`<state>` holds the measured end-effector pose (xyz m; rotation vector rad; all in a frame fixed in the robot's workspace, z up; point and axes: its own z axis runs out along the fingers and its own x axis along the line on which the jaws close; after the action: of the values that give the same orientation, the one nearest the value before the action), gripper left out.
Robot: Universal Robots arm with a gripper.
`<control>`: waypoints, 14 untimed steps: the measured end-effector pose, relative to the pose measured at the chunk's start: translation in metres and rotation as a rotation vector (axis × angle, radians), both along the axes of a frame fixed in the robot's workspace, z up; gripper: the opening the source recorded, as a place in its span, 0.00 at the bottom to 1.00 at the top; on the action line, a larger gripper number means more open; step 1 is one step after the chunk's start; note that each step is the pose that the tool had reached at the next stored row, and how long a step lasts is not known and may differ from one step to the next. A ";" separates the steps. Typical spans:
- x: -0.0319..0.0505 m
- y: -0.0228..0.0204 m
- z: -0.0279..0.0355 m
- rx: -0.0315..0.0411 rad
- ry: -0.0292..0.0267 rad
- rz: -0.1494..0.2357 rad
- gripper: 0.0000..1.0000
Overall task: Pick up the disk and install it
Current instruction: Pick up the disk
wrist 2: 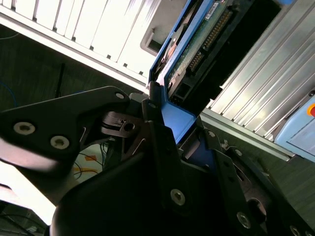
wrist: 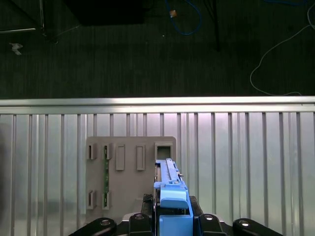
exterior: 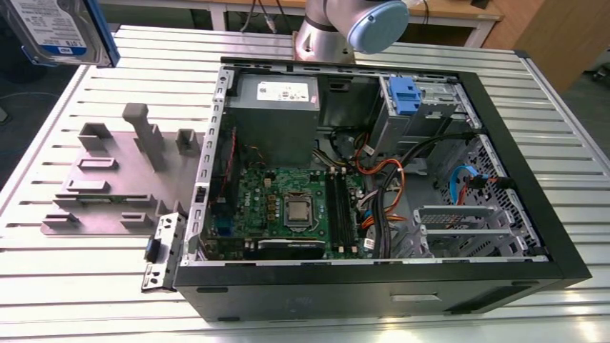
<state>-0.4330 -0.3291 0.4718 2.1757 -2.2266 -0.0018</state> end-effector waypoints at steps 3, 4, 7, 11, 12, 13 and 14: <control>0.0000 0.0000 0.0003 0.0000 0.0000 0.000 0.36; 0.0000 0.0000 0.0006 -0.0001 0.0002 0.000 0.36; 0.0000 0.0000 0.0015 0.0000 0.0001 0.000 0.36; 0.0000 0.0000 0.0036 0.0005 0.0001 0.000 0.36; 0.0000 0.0001 0.0046 0.0019 0.0002 0.000 0.36; 0.0000 0.0001 0.0053 0.0022 0.0002 0.000 0.36; 0.0000 0.0001 0.0062 0.0024 0.0001 0.000 0.36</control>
<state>-0.4330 -0.3291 0.4780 2.1768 -2.2279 -0.0046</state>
